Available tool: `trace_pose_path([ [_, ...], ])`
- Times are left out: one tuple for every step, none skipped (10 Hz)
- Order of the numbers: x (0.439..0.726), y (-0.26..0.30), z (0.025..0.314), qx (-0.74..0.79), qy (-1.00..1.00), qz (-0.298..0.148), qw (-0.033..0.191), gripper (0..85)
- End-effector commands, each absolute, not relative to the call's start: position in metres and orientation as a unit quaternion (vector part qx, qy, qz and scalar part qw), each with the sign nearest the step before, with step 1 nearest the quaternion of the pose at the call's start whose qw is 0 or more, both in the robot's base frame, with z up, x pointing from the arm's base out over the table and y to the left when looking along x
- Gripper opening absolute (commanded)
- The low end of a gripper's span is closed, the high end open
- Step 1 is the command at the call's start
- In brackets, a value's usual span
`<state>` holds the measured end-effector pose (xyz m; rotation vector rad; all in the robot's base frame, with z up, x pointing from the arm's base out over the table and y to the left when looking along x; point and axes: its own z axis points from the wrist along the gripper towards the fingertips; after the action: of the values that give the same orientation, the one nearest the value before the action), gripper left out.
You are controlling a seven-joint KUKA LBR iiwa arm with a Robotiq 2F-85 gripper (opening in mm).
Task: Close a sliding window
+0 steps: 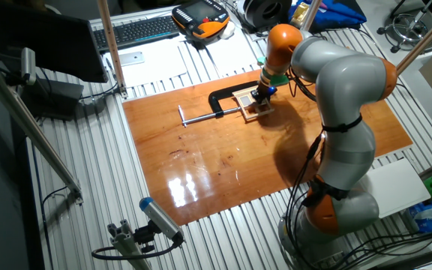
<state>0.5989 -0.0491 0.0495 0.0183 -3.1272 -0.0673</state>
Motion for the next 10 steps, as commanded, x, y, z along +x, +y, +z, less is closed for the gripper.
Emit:
trace_pose_path([
  [0.5984, -0.0489, 0.0489, 0.006, -1.000, -0.023, 0.007, 0.0],
  [0.5980, -0.0490, 0.0486, 0.006, -1.000, -0.024, 0.007, 0.0],
  [0.5977, -0.0491, 0.0483, 0.006, -1.000, -0.024, 0.007, 0.0],
  [0.5974, -0.0492, 0.0486, 0.006, -1.000, -0.024, 0.007, 0.0],
  [0.5970, -0.0492, 0.0491, 0.006, -1.000, -0.024, 0.007, 0.0],
  [0.5959, -0.0492, 0.0491, 0.006, -1.000, -0.025, 0.007, 0.0],
  [0.5939, -0.0489, 0.0490, 0.007, -1.000, -0.025, 0.007, 0.0],
  [0.5929, -0.0489, 0.0484, 0.007, -1.000, -0.025, 0.007, 0.0],
  [0.5923, -0.0487, 0.0477, 0.007, -1.000, -0.026, 0.007, 0.0],
  [0.5917, -0.0483, 0.0472, 0.007, -1.000, -0.025, 0.007, 0.0],
])
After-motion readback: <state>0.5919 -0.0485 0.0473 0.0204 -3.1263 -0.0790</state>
